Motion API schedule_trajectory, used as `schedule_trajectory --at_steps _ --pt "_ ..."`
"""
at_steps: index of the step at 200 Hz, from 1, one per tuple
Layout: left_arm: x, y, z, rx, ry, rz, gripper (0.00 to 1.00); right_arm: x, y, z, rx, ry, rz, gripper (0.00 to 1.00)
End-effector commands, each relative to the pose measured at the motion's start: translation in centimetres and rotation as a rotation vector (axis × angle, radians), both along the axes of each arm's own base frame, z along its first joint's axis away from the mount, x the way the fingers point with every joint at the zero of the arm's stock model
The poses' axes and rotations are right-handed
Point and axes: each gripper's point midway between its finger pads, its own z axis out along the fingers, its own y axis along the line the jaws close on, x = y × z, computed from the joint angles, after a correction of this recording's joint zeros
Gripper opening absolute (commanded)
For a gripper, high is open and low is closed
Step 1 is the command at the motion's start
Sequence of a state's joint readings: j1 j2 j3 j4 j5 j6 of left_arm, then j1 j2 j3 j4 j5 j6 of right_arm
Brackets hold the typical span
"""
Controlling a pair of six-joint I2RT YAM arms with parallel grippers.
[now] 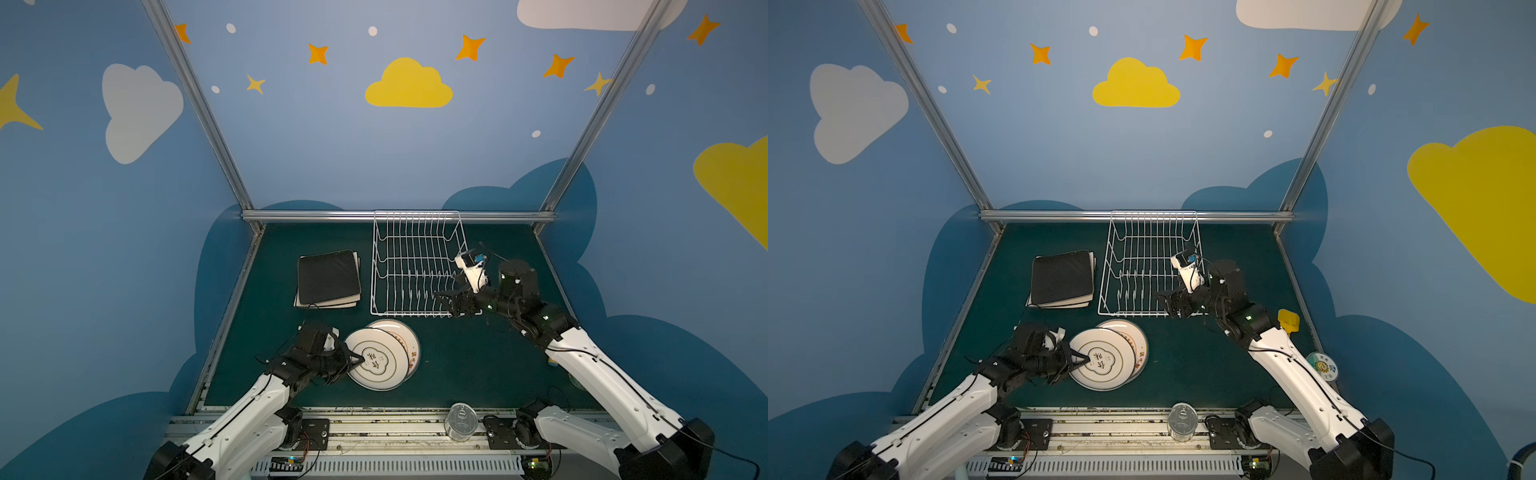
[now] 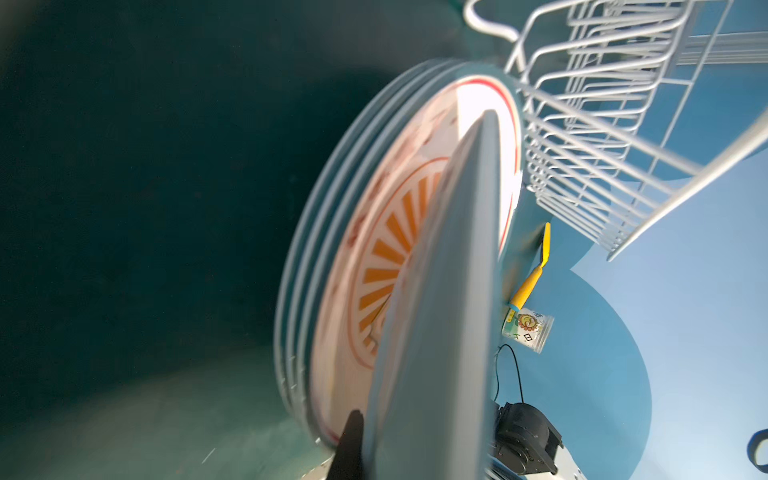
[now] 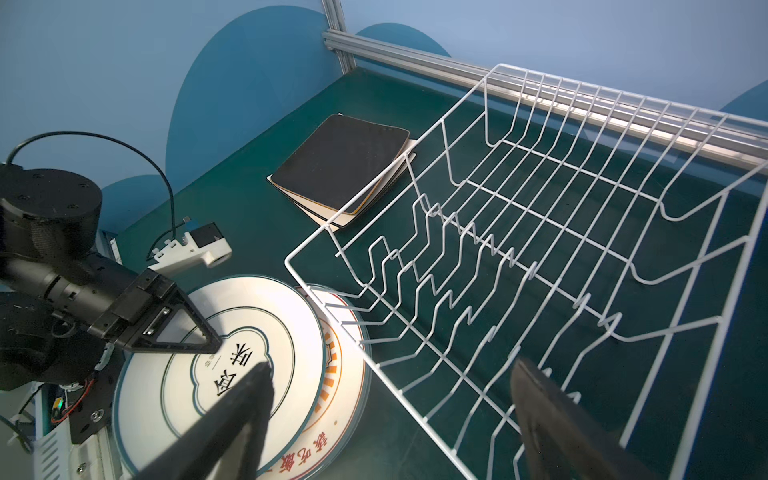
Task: Unload the plates from the dish rack
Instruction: 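Lower the white plate flat onto the patterned stack with the left gripper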
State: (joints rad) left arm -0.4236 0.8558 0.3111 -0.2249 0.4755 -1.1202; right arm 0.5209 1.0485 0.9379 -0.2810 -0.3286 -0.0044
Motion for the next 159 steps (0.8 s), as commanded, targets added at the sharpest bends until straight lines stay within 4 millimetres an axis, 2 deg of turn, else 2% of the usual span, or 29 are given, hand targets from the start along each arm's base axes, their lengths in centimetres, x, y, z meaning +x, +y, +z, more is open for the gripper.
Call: schedule_trajectory --at_steps 1,26,72,128,148,159 --pt "1.8 -0.9 2.3 -0.025 -0.096 -0.030 0.20 0.0 0.1 0.1 0.004 -0.009 -0.004 0.89" --pt "1.9 -1.1 1.9 -0.004 -0.062 -0.048 0.31 0.2 0.2 0.1 0.005 -0.008 -0.003 0.89" --pt "2.0 -1.4 1.2 0.010 -0.024 -0.069 0.42 0.3 0.3 0.0 0.004 -0.004 -0.003 0.89" --pt "2.3 -0.8 1.2 0.074 -0.001 -0.059 0.89 0.5 0.5 -0.1 0.009 0.003 -0.002 0.89" --pt "2.7 -0.7 1.6 0.089 -0.006 -0.057 0.99 0.7 0.6 -0.3 0.010 0.010 -0.001 0.89" --pt "2.9 -0.7 1.7 0.101 -0.002 -0.058 0.99 0.7 0.7 -0.3 0.009 0.013 -0.001 0.89"
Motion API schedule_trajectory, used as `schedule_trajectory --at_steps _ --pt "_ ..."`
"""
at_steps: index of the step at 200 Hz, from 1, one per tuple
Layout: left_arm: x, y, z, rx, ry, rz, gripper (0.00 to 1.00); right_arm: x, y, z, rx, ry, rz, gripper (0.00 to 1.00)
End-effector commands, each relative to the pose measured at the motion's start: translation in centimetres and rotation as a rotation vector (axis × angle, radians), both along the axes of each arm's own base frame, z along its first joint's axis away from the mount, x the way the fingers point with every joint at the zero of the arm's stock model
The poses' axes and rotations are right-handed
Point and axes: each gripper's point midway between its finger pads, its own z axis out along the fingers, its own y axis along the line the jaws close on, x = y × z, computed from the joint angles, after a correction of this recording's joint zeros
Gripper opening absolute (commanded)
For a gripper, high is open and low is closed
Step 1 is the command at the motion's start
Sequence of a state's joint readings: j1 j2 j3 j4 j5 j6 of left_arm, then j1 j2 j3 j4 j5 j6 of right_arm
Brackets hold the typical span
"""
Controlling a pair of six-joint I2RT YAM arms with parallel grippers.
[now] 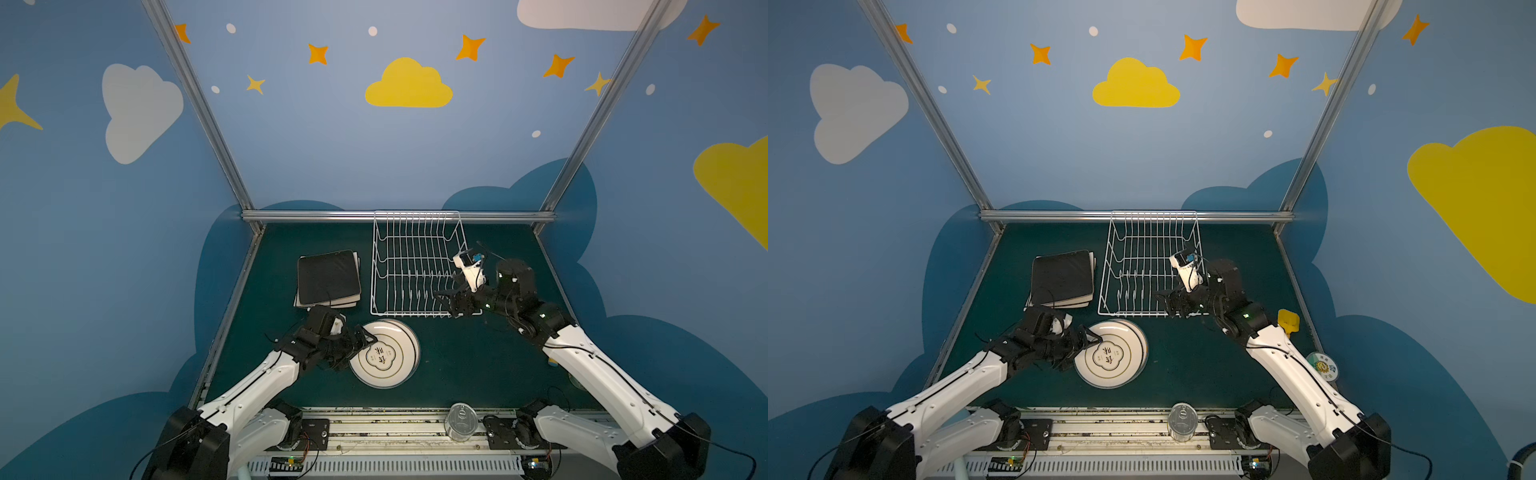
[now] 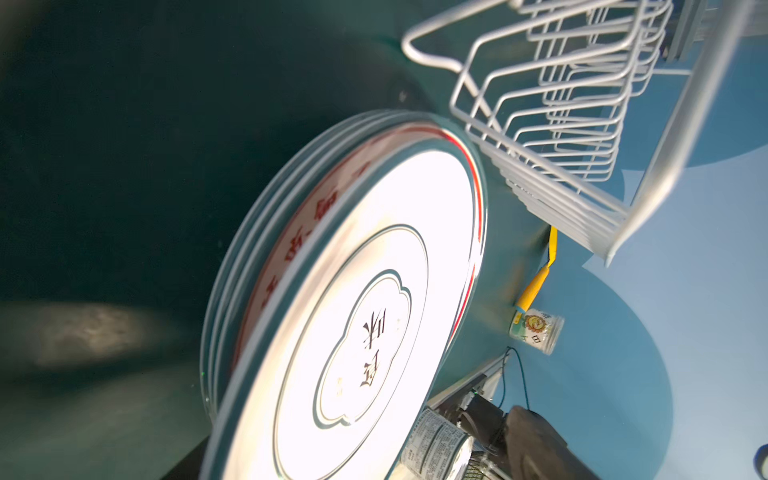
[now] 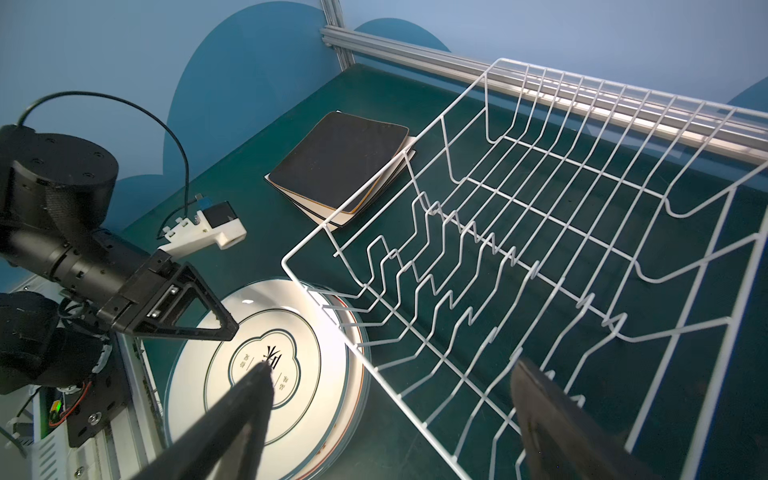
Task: Unload the plates from the dish rack
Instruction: 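Lower the white plate flat onto the patterned stack with the left gripper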
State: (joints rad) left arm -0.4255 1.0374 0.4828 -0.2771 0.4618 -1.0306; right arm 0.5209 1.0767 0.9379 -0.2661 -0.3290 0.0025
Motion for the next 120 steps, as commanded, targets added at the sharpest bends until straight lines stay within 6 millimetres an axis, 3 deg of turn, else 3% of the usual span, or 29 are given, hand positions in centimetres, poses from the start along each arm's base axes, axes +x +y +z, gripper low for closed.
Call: schedule_trajectory --at_steps 1,120 --pt "0.2 0.3 0.2 0.042 0.007 -0.007 0.99 0.2 0.4 0.3 0.013 -0.005 0.001 0.89" --pt "1.4 -0.1 -1.0 0.191 0.090 -0.132 0.99 0.5 0.4 0.3 0.009 0.000 -0.010 0.89"
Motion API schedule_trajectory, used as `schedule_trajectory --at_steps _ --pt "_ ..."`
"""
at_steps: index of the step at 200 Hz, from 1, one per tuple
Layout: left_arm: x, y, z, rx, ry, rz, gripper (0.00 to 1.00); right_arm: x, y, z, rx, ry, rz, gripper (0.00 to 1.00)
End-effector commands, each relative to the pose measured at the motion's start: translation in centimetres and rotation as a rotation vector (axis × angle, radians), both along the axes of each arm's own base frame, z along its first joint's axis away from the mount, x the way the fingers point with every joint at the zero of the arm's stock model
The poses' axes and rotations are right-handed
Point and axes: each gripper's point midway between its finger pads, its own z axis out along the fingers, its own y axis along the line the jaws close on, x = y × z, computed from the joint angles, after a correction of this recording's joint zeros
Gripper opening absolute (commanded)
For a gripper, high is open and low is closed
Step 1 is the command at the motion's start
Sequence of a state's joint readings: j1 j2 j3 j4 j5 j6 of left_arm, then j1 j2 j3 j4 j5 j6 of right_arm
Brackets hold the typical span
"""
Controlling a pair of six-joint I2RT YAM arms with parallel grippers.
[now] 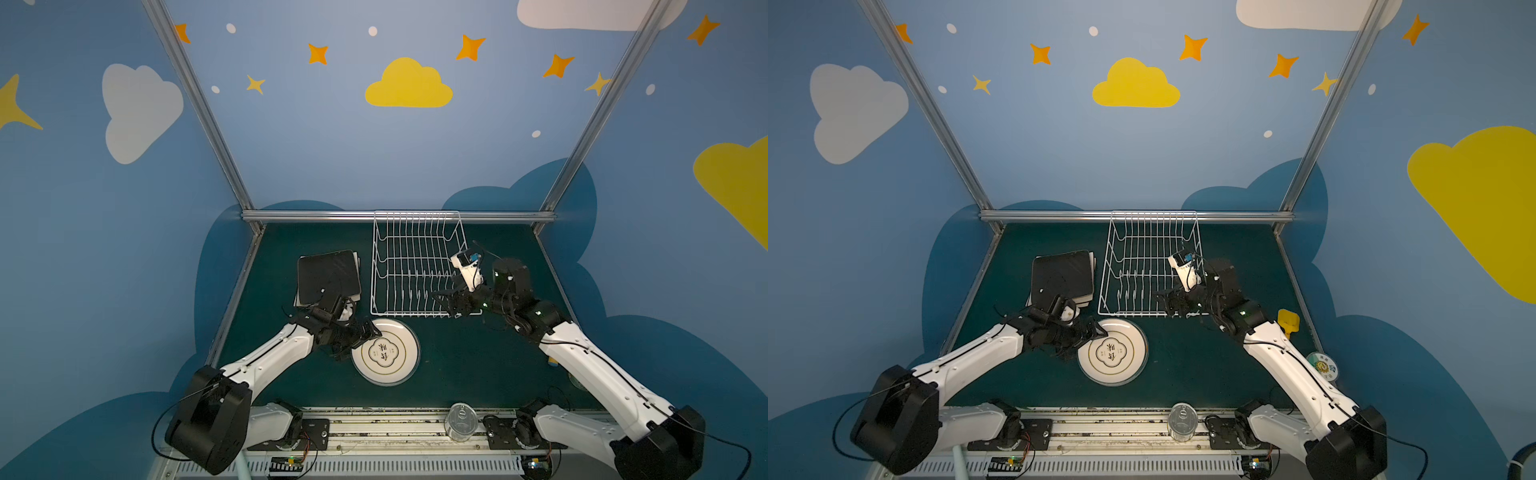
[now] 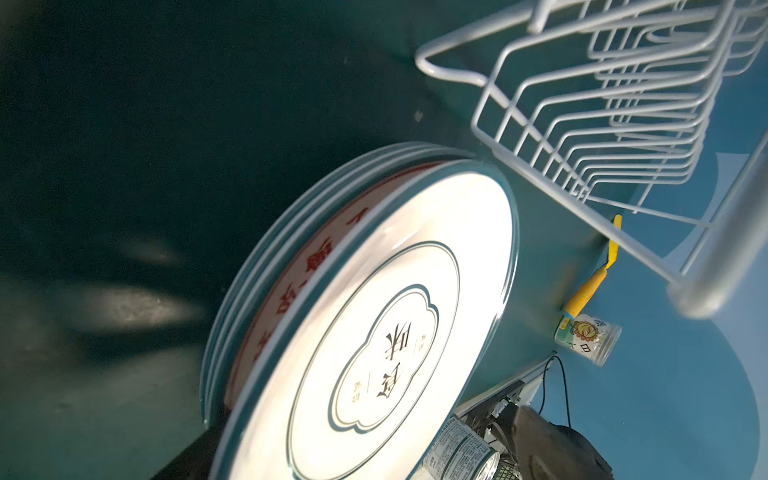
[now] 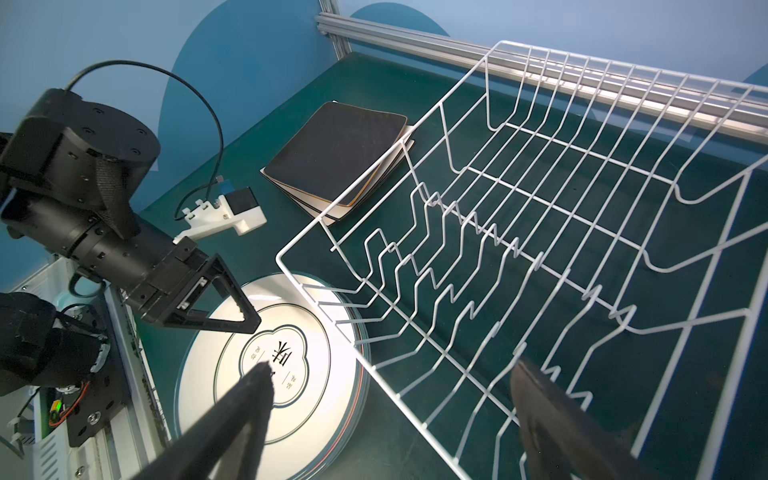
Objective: Unload the plates from the dish rack
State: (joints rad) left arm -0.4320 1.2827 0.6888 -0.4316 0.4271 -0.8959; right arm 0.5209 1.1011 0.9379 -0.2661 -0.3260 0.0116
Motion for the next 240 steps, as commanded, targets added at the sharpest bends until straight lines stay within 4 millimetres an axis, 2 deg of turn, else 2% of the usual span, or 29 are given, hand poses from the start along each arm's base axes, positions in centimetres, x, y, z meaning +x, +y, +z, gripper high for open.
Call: schedule_trajectory --at_steps 1,54,89,114,131,148,171,214,229,240 --pt "-0.6 0.4 -0.1 0.057 0.013 -0.048 0.99 0.2 0.2 1.1 0.018 -0.028 -0.004 0.89" --pt "-0.7 1.8 -0.2 0.216 0.012 -0.111 0.99 0.4 0.4 1.1 0.020 -0.022 -0.001 0.89" --pt "-0.8 1.7 -0.4 0.267 0.016 -0.156 0.99 0.5 0.5 1.3 0.022 -0.023 0.000 0.89" --pt "-0.9 1.7 0.0 0.272 0.016 -0.168 0.99 0.4 0.4 1.4 0.022 -0.026 -0.003 0.89" --pt "-0.3 2.4 0.6 0.312 -0.029 -0.151 0.99 0.5 0.3 1.3 0.017 -0.028 -0.007 0.89" --pt "0.7 2.8 2.4 0.325 -0.120 -0.141 0.99 0.7 0.0 1.4 0.010 -0.036 -0.030 0.89" --pt "2.3 4.1 6.2 0.380 -0.323 -0.130 0.99 2.2 -2.3 2.2 -0.018 -0.096 -0.185 0.89" --pt "4.6 9.0 15.1 0.580 -0.825 -0.040 0.99 3.9 -8.9 4.5 -0.058 -0.278 -0.509 0.94" --pt "4.9 10.5 17.1 0.646 -0.983 0.006 0.99 4.4 -11.5 4.5 -0.076 -0.292 -0.617 0.94" --pt "5.0 11.5 17.8 0.703 -1.078 0.028 0.99 4.7 -13.7 4.1 -0.079 -0.282 -0.709 0.94"
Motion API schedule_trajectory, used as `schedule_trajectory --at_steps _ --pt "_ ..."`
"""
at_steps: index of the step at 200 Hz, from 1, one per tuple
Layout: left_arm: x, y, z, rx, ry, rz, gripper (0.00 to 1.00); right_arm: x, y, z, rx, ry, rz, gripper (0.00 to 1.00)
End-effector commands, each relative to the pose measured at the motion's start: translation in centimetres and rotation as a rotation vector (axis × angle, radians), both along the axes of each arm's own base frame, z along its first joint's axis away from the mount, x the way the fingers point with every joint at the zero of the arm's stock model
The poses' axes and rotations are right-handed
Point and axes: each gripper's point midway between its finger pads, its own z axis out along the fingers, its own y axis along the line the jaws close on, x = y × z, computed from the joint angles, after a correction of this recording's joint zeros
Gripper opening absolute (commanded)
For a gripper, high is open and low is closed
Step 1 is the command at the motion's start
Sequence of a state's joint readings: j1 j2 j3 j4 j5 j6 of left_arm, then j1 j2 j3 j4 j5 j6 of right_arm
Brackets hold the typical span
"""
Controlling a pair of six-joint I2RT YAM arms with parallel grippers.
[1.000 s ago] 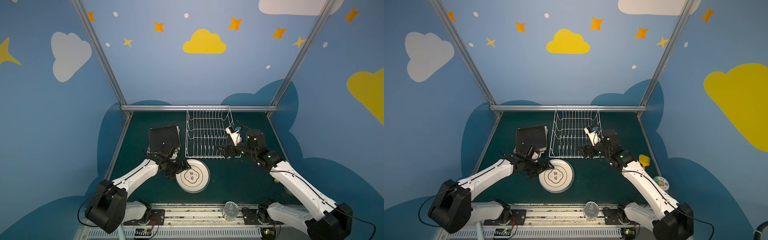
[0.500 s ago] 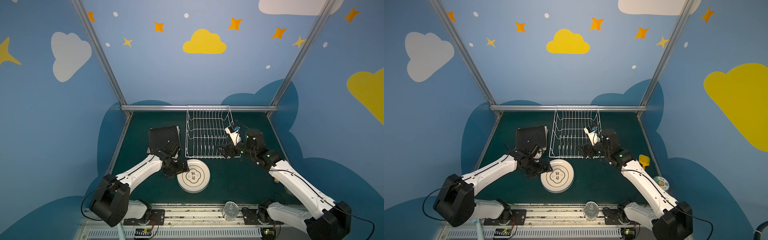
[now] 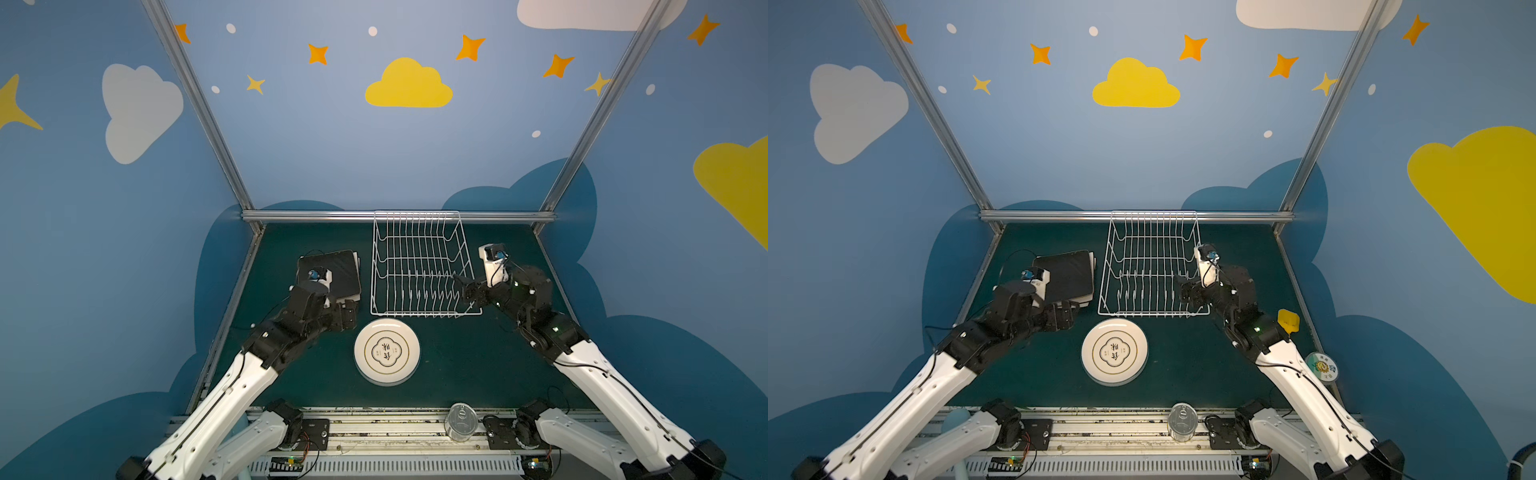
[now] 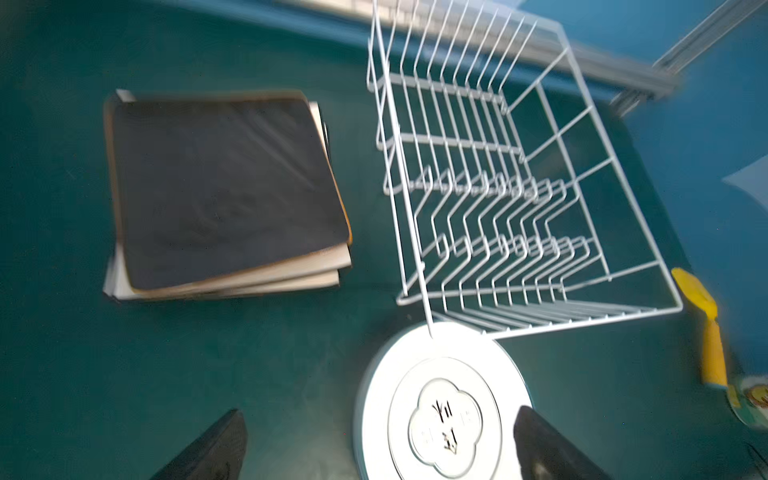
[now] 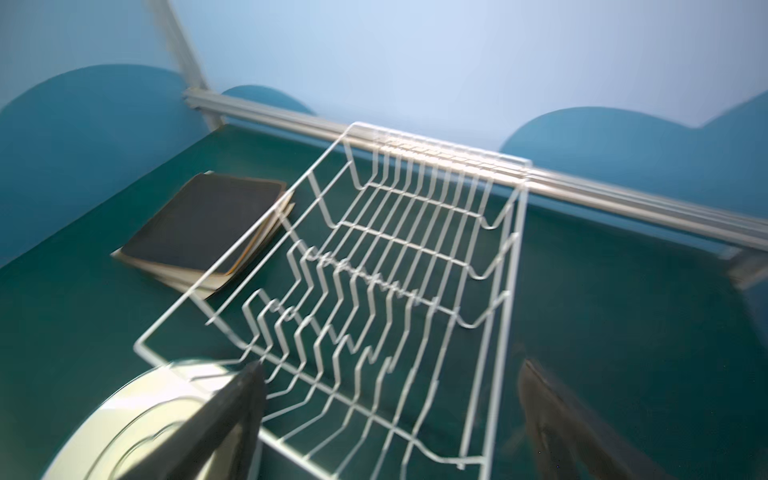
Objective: Unload the plates from the dish rack
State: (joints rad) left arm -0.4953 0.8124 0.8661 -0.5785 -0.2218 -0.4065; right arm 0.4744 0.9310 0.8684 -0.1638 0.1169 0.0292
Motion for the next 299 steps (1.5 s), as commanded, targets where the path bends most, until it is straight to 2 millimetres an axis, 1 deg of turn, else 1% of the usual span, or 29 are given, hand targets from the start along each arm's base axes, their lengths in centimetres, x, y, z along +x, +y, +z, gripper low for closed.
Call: schedule_trajectory --at_steps 1,19,29,40,43,45,49,74,88,98,106,120,134,149,166,181,201,211,221,233,246,265,276,280,289,299 --pt "1.3 3.4 1.8 0.199 -0.241 0.079 0.99 1.4 -5.3 -0.2 -0.006 -0.033 -0.257 0.94" --pt "1.6 5.2 2.1 0.266 -0.356 0.146 0.99 1.7 -9.0 -1.8 0.028 -0.002 -0.398 0.94" --pt "1.9 6.1 1.7 0.302 -0.396 0.184 0.99 1.7 -10.9 -3.1 0.042 0.011 -0.474 0.94" --pt "2.1 6.6 0.8 0.337 -0.420 0.196 0.99 1.5 -13.1 -4.4 0.066 0.020 -0.561 0.94" --pt "2.1 6.8 0.5 0.343 -0.425 0.202 0.99 1.5 -13.5 -4.5 0.075 0.015 -0.577 0.94" --pt "2.2 6.9 0.3 0.347 -0.427 0.205 0.99 1.3 -13.9 -5.3 0.072 0.026 -0.588 0.94" --pt "2.3 7.1 0.0 0.352 -0.428 0.212 0.99 1.2 -14.4 -6.0 0.077 0.029 -0.604 0.94" --pt "2.7 9.3 -2.6 0.346 -0.418 0.319 0.99 0.5 -17.1 -9.3 0.119 0.024 -0.693 0.94" --pt "2.8 10.3 -4.1 0.339 -0.413 0.367 0.99 0.1 -18.0 -11.3 0.108 0.028 -0.730 0.94" --pt "2.9 11.1 -4.7 0.328 -0.426 0.414 0.99 0.0 -18.6 -12.6 0.097 0.031 -0.754 0.94" --pt "2.8 11.7 -5.1 0.312 -0.423 0.450 1.00 -0.1 -18.8 -13.7 0.091 0.045 -0.760 0.94" --pt "3.3 12.0 -6.0 0.293 -0.424 0.460 0.99 -0.2 -18.9 -15.2 0.109 0.092 -0.781 0.94" --pt "3.9 11.6 -7.6 0.296 -0.419 0.433 0.99 0.0 -18.4 -16.4 0.133 0.150 -0.773 0.94" --pt "4.6 11.6 -9.2 0.329 -0.381 0.427 0.99 0.8 -17.6 -17.1 0.147 0.157 -0.729 0.94" --pt "5.3 11.8 -10.8 0.369 -0.340 0.422 0.99 2.1 -17.1 -17.3 0.133 0.136 -0.696 0.94" --pt "6.1 12.0 -10.9 0.364 -0.340 0.440 0.99 3.1 -17.2 -17.5 0.093 0.145 -0.689 0.94" --pt "7.1 12.9 -11.2 0.279 -0.356 0.460 0.99 4.5 -16.8 -17.6 0.045 0.162 -0.658 0.94" --pt "7.7 13.3 -11.4 0.259 -0.343 0.461 0.99 4.9 -16.8 -17.9 0.036 0.145 -0.648 0.94" --pt "8.4 13.5 -11.6 0.257 -0.327 0.445 0.99 5.1 -16.8 -18.8 0.040 0.142 -0.642 0.94" --pt "9.0 13.6 -11.6 0.265 -0.317 0.427 0.99 5.7 -16.5 -18.8 -0.009 0.113 -0.600 0.94" --pt "9.2 13.7 -11.7 0.264 -0.314 0.415 0.99 5.8 -16.4 -18.9 0.033 0.154 -0.617 0.94" --pt "9.5 14.0 -11.6 0.271 -0.322 0.405 0.99 6.1 -15.7 -19.2 0.027 0.165 -0.566 0.94" --pt "9.7 14.3 -11.8 0.274 -0.331 0.402 0.99 6.4 -15.3 -20.1 0.019 0.178 -0.538 0.94" --pt "9.9 14.5 -11.9 0.264 -0.337 0.408 1.00 6.4 -15.3 -20.6 0.010 0.180 -0.536 0.94" --pt "10.1 14.5 -12.7 0.239 -0.338 0.396 0.99 7.2 -15.4 -20.5 -0.024 0.137 -0.531 0.94" --pt "10.5 14.3 -13.3 0.219 -0.341 0.383 0.99 7.7 -15.5 -20.6 -0.027 0.156 -0.542 0.94"
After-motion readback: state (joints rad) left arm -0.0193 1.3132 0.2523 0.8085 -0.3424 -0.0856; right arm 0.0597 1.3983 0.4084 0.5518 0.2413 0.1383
